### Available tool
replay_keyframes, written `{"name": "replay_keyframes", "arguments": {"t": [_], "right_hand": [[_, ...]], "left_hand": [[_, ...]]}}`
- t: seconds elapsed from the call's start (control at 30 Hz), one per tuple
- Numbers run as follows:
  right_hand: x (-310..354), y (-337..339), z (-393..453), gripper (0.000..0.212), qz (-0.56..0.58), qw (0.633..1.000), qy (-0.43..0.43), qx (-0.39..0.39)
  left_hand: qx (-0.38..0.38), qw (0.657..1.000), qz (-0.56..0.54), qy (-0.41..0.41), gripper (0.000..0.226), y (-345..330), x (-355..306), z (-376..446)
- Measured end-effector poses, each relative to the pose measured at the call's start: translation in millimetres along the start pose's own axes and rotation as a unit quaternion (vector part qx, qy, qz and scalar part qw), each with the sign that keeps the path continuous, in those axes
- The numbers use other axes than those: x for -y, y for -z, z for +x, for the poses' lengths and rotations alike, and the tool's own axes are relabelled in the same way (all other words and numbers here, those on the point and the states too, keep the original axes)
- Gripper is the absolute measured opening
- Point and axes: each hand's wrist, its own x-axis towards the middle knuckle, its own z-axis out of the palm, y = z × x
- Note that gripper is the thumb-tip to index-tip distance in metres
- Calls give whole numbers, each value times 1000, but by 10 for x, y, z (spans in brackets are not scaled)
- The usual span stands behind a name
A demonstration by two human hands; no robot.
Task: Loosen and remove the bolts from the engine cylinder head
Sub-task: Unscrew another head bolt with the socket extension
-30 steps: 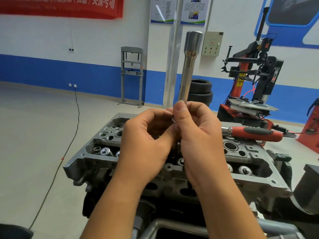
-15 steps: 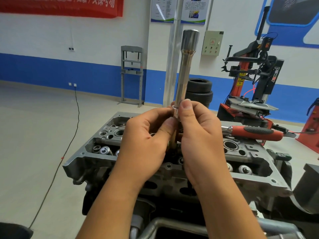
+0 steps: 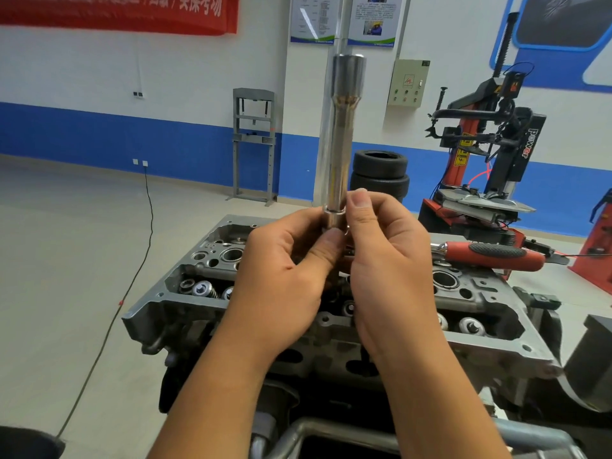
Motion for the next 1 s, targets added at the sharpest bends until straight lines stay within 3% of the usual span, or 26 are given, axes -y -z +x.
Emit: {"name": "replay_keyframes", "arguments": {"t": [0.13, 0.23, 0.4, 0.47, 0.7, 0.83, 1.0], "right_hand": [[33, -13, -16, 23, 30, 999, -9, -1], [28, 10, -41, 29, 18, 1000, 3, 11], [14, 30, -33, 8, -19, 1000, -3, 21], [15, 17, -22, 18, -28, 999, -4, 16], [9, 12, -39, 17, -7, 1000, -10, 17], [8, 24, -37, 6, -9, 1000, -8, 26], [26, 12, -39, 14, 0, 999, -20, 38]], "left_hand": [[17, 1000, 14, -6, 22, 22, -23, 2], [-15, 999, 21, -38, 24, -15, -3, -13], [-9, 999, 19, -28, 24, -7, 0, -16], [-7, 1000, 6, -11, 25, 6, 0, -5], [-72, 996, 29, -44, 27, -54, 29, -19], [-32, 998, 29, -36, 24, -21, 25, -18], [-34, 999, 18, 7, 23, 8, 4, 6]]}}
